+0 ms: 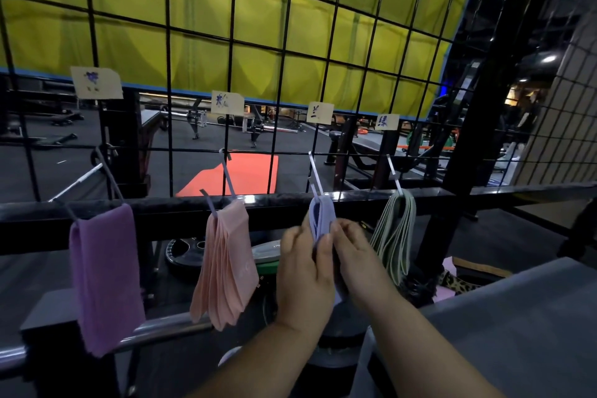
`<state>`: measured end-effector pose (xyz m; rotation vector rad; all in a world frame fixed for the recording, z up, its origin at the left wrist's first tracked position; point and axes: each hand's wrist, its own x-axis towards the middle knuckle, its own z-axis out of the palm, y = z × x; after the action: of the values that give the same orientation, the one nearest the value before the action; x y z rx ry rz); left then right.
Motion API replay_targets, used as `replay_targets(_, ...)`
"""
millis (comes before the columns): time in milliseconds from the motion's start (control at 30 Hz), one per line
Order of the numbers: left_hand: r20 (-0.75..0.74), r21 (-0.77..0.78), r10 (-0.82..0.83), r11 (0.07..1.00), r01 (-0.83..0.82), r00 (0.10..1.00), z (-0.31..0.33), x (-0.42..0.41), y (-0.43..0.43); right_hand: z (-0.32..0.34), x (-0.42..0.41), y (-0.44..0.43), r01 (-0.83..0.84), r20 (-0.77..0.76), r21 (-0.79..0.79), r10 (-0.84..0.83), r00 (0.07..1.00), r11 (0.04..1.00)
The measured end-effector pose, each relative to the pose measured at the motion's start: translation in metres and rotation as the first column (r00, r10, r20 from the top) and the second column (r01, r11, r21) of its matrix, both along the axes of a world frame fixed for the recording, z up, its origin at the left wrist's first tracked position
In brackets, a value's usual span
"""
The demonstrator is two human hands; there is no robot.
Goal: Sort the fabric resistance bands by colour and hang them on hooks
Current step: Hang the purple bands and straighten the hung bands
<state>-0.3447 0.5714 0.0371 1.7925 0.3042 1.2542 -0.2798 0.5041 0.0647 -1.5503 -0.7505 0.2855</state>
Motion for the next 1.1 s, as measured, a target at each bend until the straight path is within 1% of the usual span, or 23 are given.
replay_targets(133,-0.078,0.019,0.043,0.999,-0.042,0.996,-0.022,0.000,-0.004,-0.007,-0.006,-0.006,-0.002,0.022,-0.061,0.004,1.000,0.998)
replay_targets(300,-0.119,0.034,0.062,0.998,-0.059,0.991,-0.033,-0.005,-0.007,-0.023,-0.015,-0.010,-0.022,0.005,-0.089,0.023,1.000,0.996)
replay_targets(533,-0.175,0.084,0.110,0.992,-0.097,0.978,-0.038,-0.006,-0.003,-0.027,-0.025,-0.010,-0.034,0.015,-0.078,0.035,0.999,0.996)
replay_targets(700,-0.177,0.134,0.121,0.986,-0.098,0.977,-0.040,-0.007,-0.004,-0.030,-0.023,-0.013,-0.019,0.027,-0.093,0.022,0.999,0.996)
replay_targets(867,-0.254,0.150,0.146,0.982,-0.110,0.956,-0.050,-0.010,-0.004,-0.043,-0.023,-0.012,0.010,-0.003,-0.106,-0.011,1.000,0.994)
replay_targets(1000,-0.256,0.185,0.160,0.976,-0.114,0.953,-0.051,-0.012,-0.002,-0.044,-0.023,-0.010,-0.002,-0.016,-0.107,0.000,1.000,0.994)
replay_targets(1100,-0.275,0.190,0.159,0.976,-0.109,0.948,-0.054,-0.015,-0.002,-0.048,-0.024,-0.009,0.013,0.002,-0.104,-0.012,1.000,0.995)
